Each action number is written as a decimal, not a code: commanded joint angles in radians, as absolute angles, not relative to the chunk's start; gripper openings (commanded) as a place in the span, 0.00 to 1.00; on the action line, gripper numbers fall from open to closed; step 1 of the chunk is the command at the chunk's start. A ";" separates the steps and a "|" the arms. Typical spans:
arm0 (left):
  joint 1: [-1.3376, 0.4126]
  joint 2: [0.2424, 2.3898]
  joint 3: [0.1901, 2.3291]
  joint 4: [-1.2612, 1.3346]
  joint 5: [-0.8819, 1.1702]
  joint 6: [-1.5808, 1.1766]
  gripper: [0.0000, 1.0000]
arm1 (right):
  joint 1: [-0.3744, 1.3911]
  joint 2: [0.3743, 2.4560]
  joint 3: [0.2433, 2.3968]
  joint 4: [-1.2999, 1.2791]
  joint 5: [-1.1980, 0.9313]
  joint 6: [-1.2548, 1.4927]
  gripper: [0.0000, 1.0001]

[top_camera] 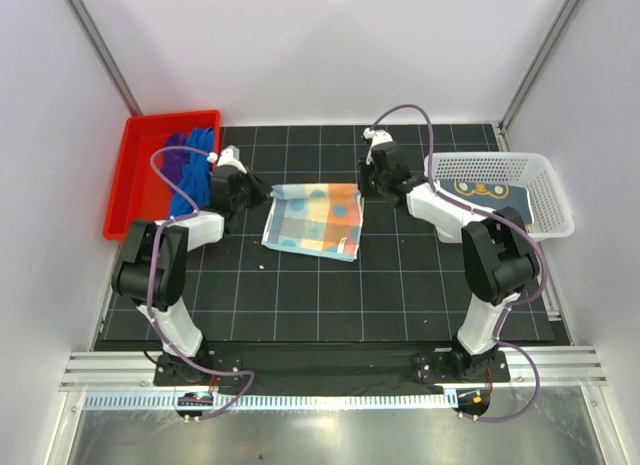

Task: Fold and stack the towels
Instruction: Fold the towel

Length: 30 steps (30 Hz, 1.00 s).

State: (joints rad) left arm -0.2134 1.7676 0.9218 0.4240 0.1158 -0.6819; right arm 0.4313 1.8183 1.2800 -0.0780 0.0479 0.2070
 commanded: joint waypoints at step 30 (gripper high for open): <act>-0.235 1.375 0.522 0.519 0.101 -0.742 0.00 | 0.638 1.511 0.908 -0.005 0.140 0.225 0.03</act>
State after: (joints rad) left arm -0.2295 1.4132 0.5320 0.4808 0.1272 -0.7341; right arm 0.6216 1.5723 0.9180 -0.0517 0.1177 0.2138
